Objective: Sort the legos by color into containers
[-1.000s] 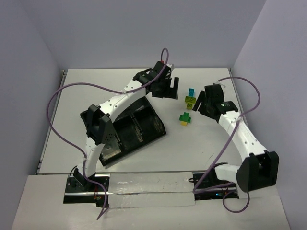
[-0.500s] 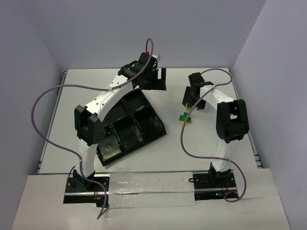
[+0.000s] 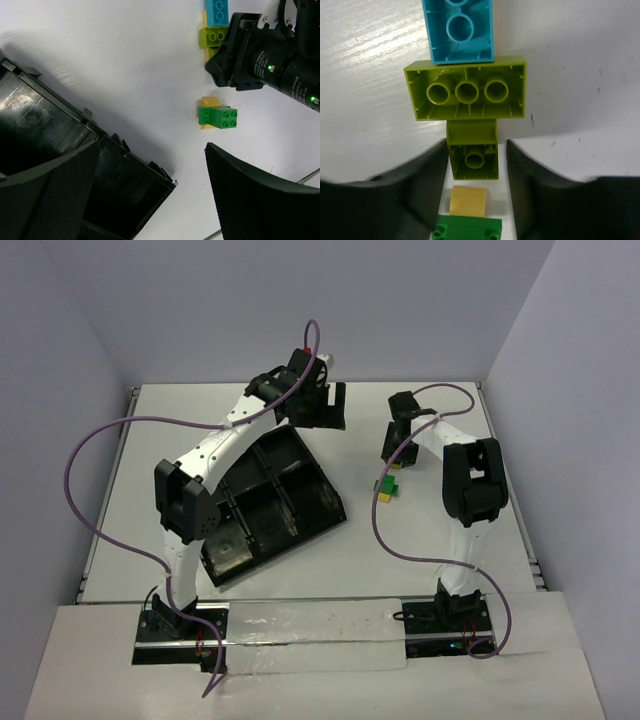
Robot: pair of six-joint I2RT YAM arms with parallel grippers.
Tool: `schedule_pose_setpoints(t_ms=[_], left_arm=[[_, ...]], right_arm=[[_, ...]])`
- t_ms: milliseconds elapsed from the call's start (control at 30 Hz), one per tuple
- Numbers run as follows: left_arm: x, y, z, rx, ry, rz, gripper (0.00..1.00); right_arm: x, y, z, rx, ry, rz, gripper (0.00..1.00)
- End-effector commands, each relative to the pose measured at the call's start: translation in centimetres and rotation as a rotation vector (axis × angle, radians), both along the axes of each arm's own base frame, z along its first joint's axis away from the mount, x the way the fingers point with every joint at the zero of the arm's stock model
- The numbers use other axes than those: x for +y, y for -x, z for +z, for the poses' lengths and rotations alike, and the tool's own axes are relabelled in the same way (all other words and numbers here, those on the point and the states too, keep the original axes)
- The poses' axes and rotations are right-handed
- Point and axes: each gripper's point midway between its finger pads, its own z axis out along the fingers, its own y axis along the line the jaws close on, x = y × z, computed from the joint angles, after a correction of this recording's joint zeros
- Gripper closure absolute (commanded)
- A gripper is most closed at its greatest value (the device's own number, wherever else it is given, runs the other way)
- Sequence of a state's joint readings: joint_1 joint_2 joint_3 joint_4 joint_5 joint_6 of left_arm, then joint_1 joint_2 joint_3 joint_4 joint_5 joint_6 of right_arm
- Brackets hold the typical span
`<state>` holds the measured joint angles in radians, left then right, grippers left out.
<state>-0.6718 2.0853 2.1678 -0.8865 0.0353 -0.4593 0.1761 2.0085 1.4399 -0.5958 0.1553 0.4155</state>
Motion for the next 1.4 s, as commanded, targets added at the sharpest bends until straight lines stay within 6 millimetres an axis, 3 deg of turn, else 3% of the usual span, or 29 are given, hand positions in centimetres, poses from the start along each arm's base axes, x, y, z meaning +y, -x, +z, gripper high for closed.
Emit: schedule_pose_setpoints(t_ms=[0, 133, 233, 467, 567, 633, 700, 933, 1233, 1367], left_arm=[[0.2, -0.7, 2.0, -0.046, 0.022, -0.009, 0.06], [1.2, -1.2, 2.3, -0.06, 0.013, 0.014, 0.05], [2.4, -2.0, 2.8, -0.066, 0.018, 0.039, 0.05], [5.4, -3.6, 5.4, -0.075, 0.136, 0.089, 0.05], [5.1, -3.5, 6.5, -0.082, 0.193, 0.065, 0.05], [4.3, -2.7, 7.5, -0.076, 0.255, 0.017, 0.05], [3.6, -2.3, 8.4, -0.077, 0.304, -0.014, 0.05], [0.7, 0.0, 10.8, 0.007, 0.528, -0.137, 0.05], [-1.7, -0.4, 9.7, 0.175, 0.683, -0.1, 0.05], [-2.8, -0.3, 8.1, 0.227, 0.645, -0.079, 0.06]], right_arm=[[0.2, -2.1, 1.5, -0.076, -0.013, 0.008, 0.59], [1.0, -1.6, 4.0, -0.121, -0.065, 0.043, 0.79], [2.4, -0.4, 7.5, -0.164, -0.147, 0.101, 1.0], [7.3, 4.4, 12.9, -0.217, -0.455, 0.301, 1.0], [10.0, 6.9, 14.6, -0.219, -0.638, 0.419, 1.0], [11.7, 8.6, 16.8, -0.248, -0.76, 0.524, 1.0], [12.2, 9.8, 17.8, -0.262, -0.806, 0.577, 1.0], [12.3, 11.2, 19.4, -0.291, -0.801, 0.643, 1.0], [11.7, 11.3, 20.0, -0.304, -0.745, 0.653, 1.0], [11.0, 11.0, 19.5, -0.305, -0.693, 0.62, 1.0]])
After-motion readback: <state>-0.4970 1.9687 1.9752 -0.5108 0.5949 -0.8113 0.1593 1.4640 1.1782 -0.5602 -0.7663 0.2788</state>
